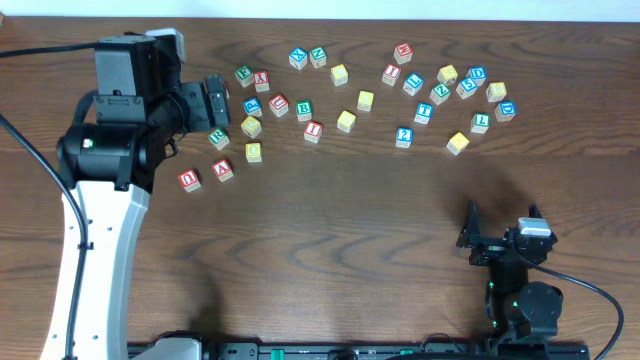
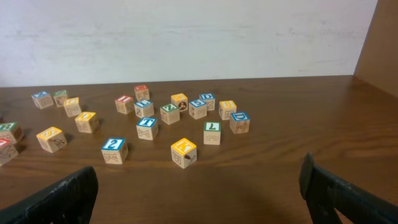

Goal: Spell out ROBOT
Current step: 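Move the left gripper over the green R block and lower it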

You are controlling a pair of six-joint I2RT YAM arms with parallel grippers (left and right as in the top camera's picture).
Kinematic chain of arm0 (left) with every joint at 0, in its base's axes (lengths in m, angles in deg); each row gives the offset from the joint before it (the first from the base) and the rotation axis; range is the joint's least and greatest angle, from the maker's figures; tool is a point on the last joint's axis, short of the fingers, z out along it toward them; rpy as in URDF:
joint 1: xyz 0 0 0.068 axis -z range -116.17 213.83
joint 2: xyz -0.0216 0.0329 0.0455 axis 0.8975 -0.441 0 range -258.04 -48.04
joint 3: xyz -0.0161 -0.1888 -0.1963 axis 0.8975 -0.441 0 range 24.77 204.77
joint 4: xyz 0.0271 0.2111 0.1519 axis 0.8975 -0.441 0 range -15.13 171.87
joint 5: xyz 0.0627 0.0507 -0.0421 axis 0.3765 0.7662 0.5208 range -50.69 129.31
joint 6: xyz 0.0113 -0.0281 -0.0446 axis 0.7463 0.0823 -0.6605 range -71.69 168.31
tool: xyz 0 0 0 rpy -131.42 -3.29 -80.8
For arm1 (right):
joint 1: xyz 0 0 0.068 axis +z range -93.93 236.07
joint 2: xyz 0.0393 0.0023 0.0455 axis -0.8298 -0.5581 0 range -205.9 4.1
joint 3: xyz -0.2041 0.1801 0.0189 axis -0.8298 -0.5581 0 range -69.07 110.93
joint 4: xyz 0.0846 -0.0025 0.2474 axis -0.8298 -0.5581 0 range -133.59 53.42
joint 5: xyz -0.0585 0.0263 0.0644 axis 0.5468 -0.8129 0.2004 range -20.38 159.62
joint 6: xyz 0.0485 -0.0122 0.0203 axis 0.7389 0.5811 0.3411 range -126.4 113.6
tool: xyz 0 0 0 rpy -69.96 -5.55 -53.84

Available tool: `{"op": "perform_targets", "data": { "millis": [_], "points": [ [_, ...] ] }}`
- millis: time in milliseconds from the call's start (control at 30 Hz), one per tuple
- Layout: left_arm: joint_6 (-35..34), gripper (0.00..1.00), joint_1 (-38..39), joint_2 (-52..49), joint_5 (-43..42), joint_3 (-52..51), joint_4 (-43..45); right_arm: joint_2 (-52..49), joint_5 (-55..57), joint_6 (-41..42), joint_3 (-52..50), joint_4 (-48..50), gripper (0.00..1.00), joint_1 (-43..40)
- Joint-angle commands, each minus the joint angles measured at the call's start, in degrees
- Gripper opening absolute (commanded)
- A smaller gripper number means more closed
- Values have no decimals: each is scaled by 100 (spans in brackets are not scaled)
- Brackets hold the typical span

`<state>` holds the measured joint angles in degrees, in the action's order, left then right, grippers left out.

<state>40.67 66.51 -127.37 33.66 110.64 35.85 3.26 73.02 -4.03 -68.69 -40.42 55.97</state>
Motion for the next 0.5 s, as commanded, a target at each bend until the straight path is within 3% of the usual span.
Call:
{"op": "perform_targets", "data": {
  "millis": [0,467],
  "points": [
    [-581,97,-26,-313,317,127,22,39,7,37,-7,-24,99,17],
    [-1440,98,-26,-1711,350,570,20,39,7,37,-7,-24,99,17]
  ]
}}
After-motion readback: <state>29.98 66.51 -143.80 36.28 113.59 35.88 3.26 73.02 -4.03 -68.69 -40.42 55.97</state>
